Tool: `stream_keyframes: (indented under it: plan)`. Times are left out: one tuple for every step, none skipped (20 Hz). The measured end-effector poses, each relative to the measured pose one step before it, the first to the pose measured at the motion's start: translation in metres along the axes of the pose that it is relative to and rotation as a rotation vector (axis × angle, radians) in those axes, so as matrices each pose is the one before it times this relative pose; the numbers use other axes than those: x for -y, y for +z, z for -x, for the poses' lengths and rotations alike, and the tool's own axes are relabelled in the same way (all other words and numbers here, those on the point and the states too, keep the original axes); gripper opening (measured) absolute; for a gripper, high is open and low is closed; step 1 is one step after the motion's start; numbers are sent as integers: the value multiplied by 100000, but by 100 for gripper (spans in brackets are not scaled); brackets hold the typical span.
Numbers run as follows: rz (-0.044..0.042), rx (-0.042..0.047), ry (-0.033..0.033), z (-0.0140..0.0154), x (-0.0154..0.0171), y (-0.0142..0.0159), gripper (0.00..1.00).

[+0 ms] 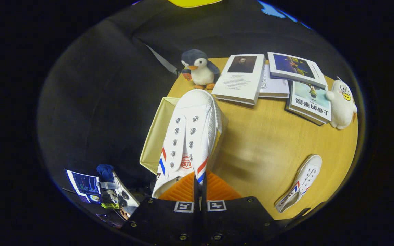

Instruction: Open the storage box then place both shoes into the box .Put the left shoe in first, then the right shoe, with the right side of both shoes facing outward in a uniform manner.

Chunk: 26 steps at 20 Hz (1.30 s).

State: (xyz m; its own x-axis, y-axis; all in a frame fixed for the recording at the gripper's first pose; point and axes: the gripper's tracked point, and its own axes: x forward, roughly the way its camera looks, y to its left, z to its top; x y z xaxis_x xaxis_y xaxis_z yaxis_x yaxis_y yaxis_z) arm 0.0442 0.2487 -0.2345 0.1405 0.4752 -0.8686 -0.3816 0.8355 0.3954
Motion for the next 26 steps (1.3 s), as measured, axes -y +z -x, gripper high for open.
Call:
stream_keyframes:
  plan:
    - [956,-350,205,-623,-804,430,0]
    - [900,-629,48,-663,-767,412,0]
    - [611,-644,-88,-718,-760,351,0]
    - [1000,-1046,-71,-807,-690,305,0]
    - [893,-1070,78,-950,-618,259,0]
    - [25,-1149,33,-849,-595,200,0]
    - [138,-1609,252,-846,-690,406,0]
    - [181,-1229,-67,-826,-531,230,0]
    - [434,-1402,-481,-1013,-322,88,0]
    - [835,-1374,-699,-845,-272,140,0]
    - [828,-1282,-942,-862,-115,102,0]
    - [713,-1239,-908,-736,-33,213,0]
    - [79,-1306,-720,-850,-279,104,0]
    - [-460,-1079,-631,-754,-197,153,0]
    - [-572,-736,-701,-652,-207,296,0]
    - [-251,-480,-912,-540,163,232,0]
    - [439,-642,-1277,-638,-38,207,0]
    - [741,-453,-1411,-545,-13,235,0]
    - [747,-378,-877,-425,-70,128,0]
    - [628,108,2139,-123,-656,288,2]
    - [420,-1021,3202,-796,-743,-195,7]
    - [931,512,344,298,-137,85,27]
    - [1728,1779,-841,580,233,191,43]
    - [2097,1529,-3147,500,834,111,71]
    - [1478,1755,-1045,855,459,369,98]
    - [493,1578,-306,482,342,104,97]
